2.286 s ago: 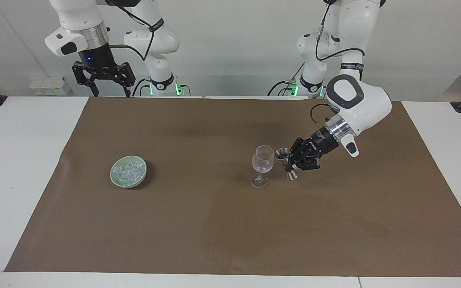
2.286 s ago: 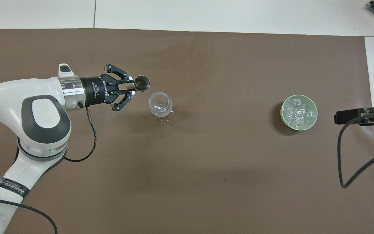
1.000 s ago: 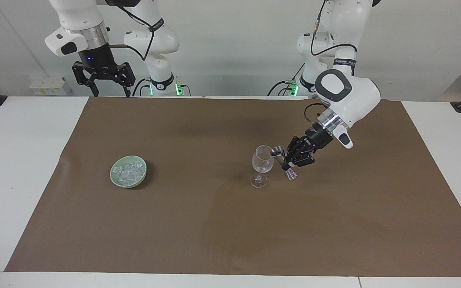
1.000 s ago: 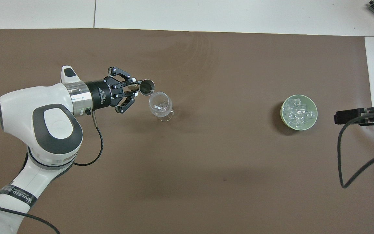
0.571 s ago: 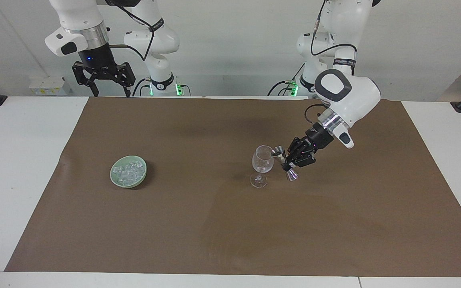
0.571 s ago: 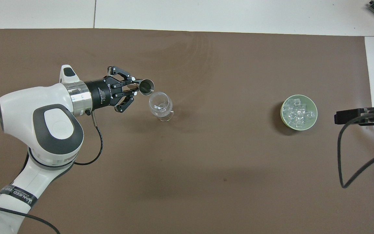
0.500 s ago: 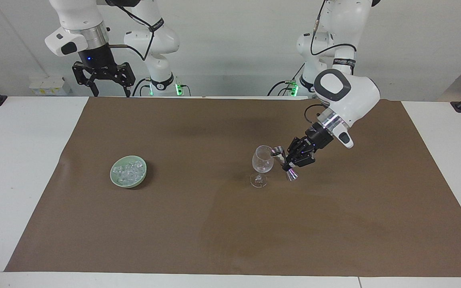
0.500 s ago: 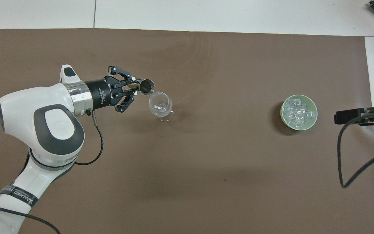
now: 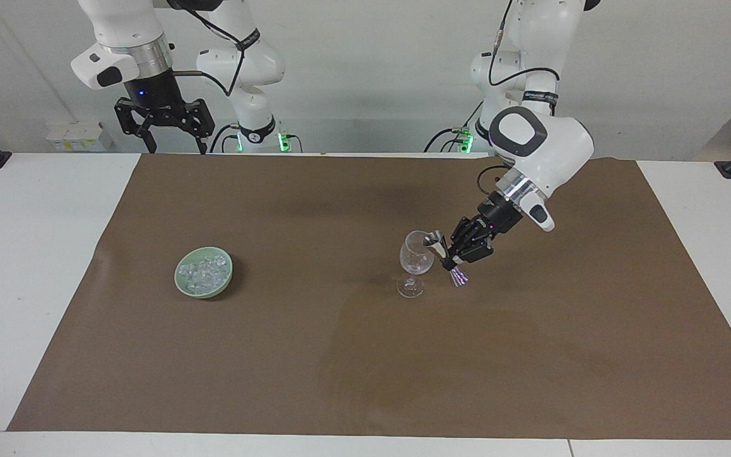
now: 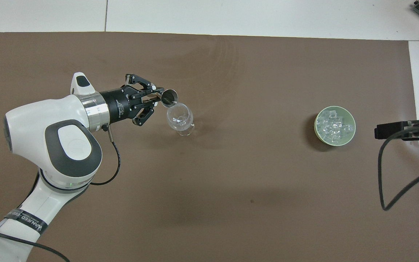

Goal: Pour wine and add ice with both arms

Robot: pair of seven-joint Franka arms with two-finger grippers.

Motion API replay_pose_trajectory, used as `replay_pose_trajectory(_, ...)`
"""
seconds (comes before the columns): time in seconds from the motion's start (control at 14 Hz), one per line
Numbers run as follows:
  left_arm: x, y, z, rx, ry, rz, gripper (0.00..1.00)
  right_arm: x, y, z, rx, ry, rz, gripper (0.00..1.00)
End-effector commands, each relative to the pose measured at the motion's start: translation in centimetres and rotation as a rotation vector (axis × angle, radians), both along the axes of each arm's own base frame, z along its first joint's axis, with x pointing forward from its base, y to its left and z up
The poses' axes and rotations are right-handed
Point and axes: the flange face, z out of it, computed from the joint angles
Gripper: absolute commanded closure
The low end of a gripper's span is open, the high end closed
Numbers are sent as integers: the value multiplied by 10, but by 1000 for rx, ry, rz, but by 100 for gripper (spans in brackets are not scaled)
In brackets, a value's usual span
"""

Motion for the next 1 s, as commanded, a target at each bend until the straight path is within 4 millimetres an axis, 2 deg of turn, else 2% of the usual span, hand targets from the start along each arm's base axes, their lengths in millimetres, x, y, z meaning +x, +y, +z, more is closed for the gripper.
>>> replay_pose_trajectory(0.0, -9, 4, 3, 25, -45, -9, 100, -5, 1, 0, -18, -19, -17, 0)
replay_pose_trajectory(0.93, -13, -1, 8, 89, -148, -56, 100, -5, 1, 0, -18, -19, -17, 0)
